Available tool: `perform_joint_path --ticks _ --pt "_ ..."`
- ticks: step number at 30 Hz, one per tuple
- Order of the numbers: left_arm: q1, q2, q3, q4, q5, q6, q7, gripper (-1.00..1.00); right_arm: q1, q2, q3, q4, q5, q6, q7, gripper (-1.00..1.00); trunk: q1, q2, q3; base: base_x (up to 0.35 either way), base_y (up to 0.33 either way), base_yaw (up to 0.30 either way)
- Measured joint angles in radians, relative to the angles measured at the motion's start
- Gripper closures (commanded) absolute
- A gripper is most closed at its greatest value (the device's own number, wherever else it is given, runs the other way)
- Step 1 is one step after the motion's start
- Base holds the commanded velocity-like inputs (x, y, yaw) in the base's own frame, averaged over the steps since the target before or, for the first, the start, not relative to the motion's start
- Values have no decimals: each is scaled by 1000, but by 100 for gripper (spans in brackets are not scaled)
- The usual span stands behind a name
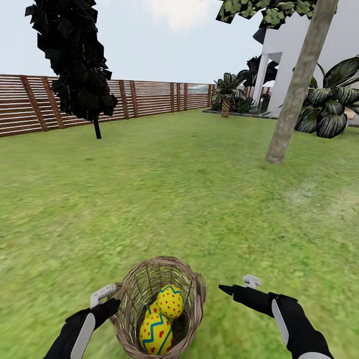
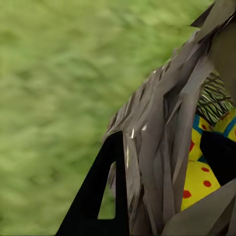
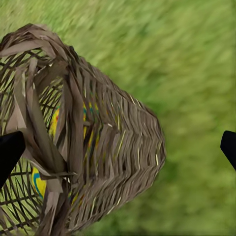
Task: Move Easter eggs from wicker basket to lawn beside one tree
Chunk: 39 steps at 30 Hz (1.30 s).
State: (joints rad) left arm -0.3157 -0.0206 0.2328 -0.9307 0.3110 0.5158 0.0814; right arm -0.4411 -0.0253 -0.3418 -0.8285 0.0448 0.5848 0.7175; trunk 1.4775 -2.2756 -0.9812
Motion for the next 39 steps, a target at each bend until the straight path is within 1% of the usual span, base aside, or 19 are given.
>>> perform_joint_path --ticks 3,6,13,22,24,28,39 --pt "0 0 0 -1 1 0 -4 100 0 -1 -1 2 0 0 0 -100 0 0 0 0 0 0" --pt "0 -1 0 -1 3 0 -5 100 0 -1 -2 2 -1 0 0 -100 -11 21 9 0 0 0" --pt "0 0 0 -3 -6 1 -4 100 0 0 -2 3 -1 -1 -1 -100 -38 70 31 0 0 0" --pt "0 -1 1 -4 -6 2 -4 100 0 2 -2 4 -1 -3 -1 -100 -73 133 59 0 0 0" --pt "0 -1 0 -8 -1 2 -4 100 0 2 -2 4 -2 -3 -1 -100 -80 147 66 0 0 0" --pt "0 -5 0 -9 -6 2 -8 100 0 4 0 9 -2 -3 -3 -100 -96 175 78 0 0 0" --pt "0 -5 0 -9 -5 2 -9 100 0 6 0 9 -1 -3 -3 -100 -138 252 113 0 0 0"
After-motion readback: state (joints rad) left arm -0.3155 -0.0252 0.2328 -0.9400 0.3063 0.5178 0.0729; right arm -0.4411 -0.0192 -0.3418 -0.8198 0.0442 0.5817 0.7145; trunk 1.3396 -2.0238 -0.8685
